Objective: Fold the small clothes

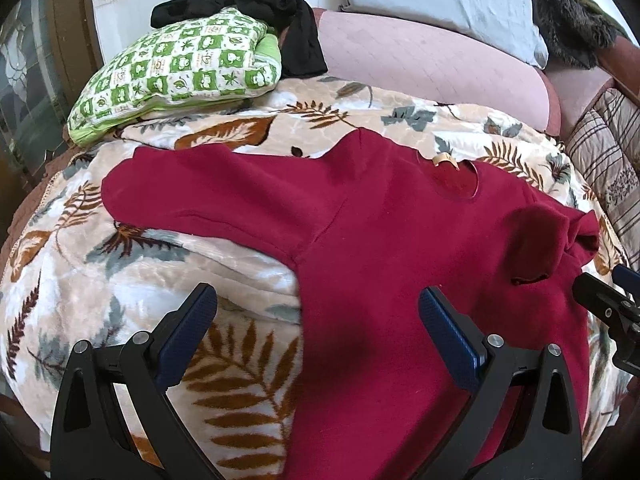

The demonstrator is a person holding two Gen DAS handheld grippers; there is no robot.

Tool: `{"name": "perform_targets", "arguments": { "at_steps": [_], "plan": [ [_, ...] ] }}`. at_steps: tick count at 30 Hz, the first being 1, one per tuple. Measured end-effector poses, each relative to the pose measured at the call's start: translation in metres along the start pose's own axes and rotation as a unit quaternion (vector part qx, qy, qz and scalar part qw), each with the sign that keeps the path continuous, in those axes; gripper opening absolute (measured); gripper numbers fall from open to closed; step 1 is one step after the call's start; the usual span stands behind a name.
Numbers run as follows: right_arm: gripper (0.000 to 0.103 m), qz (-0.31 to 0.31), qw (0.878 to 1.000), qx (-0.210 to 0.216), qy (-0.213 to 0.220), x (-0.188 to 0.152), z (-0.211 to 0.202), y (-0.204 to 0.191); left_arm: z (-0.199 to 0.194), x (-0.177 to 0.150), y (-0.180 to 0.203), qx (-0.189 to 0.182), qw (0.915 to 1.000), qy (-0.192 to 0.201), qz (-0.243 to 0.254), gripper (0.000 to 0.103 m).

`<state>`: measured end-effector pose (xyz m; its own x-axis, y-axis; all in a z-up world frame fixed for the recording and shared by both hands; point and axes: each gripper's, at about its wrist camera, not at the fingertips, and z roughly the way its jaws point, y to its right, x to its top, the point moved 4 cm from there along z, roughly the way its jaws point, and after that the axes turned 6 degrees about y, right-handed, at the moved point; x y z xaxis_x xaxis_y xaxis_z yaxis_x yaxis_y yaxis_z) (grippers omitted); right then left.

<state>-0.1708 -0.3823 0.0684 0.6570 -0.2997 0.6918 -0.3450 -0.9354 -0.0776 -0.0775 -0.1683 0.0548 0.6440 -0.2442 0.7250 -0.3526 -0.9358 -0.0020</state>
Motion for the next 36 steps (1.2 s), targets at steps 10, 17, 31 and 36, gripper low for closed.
{"name": "perform_targets", "arguments": {
  "at_steps": [10,17,31,36],
  "plan": [
    [0.102,0.005,1.0,-0.002,-0.004,-0.001,0.015,-0.001,0.013,0.0,0.008,-0.003,1.0,-0.009,0.001,0.102],
    [0.102,-0.004,1.0,0.003,-0.008,-0.001,0.025,-0.005,0.02,-0.001,0.012,-0.002,0.9999,-0.014,0.006,0.102],
    [0.102,-0.004,1.0,-0.001,-0.015,0.006,0.044,-0.008,0.037,0.001,0.012,0.001,0.9997,-0.024,0.003,0.102],
    [0.102,-0.004,1.0,0.002,-0.015,0.008,0.049,-0.01,0.04,0.003,0.011,-0.001,0.9997,-0.025,0.0,0.102]
  ]
}}
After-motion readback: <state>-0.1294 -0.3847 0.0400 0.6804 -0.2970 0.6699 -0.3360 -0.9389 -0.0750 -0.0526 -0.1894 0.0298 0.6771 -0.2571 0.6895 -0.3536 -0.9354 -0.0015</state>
